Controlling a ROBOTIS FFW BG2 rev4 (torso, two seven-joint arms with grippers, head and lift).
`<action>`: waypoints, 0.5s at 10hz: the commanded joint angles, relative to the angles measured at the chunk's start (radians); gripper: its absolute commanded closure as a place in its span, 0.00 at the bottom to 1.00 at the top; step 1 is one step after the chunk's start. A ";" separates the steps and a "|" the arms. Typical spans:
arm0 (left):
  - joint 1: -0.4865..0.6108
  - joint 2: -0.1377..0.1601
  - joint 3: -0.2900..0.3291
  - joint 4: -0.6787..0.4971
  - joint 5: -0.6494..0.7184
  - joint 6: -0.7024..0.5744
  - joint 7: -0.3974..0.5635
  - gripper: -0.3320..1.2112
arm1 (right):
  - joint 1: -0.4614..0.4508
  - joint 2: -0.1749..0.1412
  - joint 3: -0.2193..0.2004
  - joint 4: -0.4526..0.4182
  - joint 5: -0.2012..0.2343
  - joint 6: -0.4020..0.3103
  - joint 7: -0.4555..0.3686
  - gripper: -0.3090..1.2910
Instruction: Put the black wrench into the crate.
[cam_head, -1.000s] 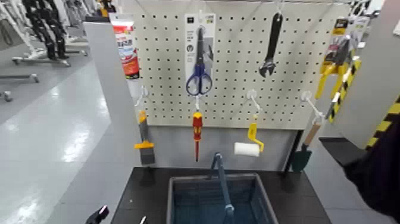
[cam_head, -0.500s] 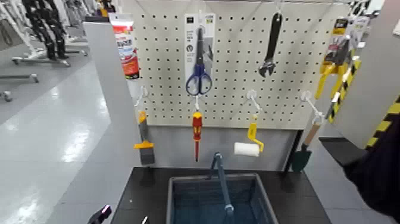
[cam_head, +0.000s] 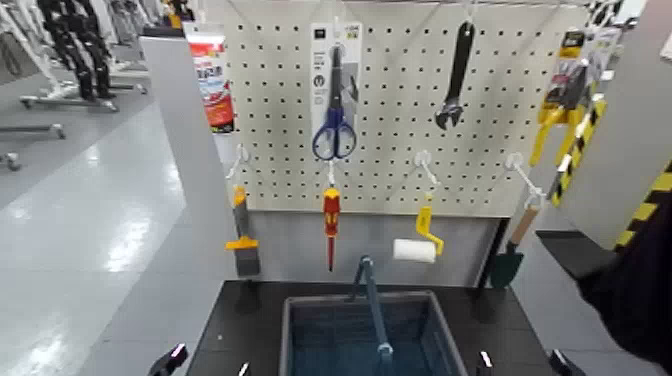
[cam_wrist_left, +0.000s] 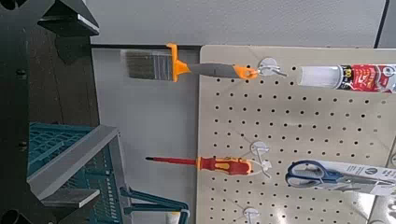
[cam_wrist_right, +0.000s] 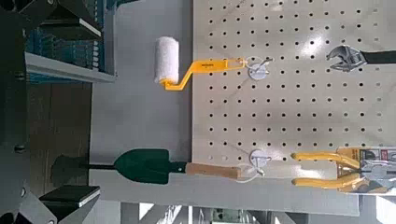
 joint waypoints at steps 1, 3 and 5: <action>0.000 0.000 0.000 0.001 0.002 0.002 -0.002 0.27 | -0.054 0.003 -0.025 -0.019 -0.032 0.036 0.046 0.28; -0.003 0.003 -0.001 0.001 0.003 0.002 -0.006 0.27 | -0.112 0.003 -0.053 -0.035 -0.049 0.099 0.132 0.28; -0.005 0.006 -0.005 0.001 0.006 0.002 -0.006 0.27 | -0.160 0.002 -0.058 -0.036 -0.066 0.105 0.153 0.31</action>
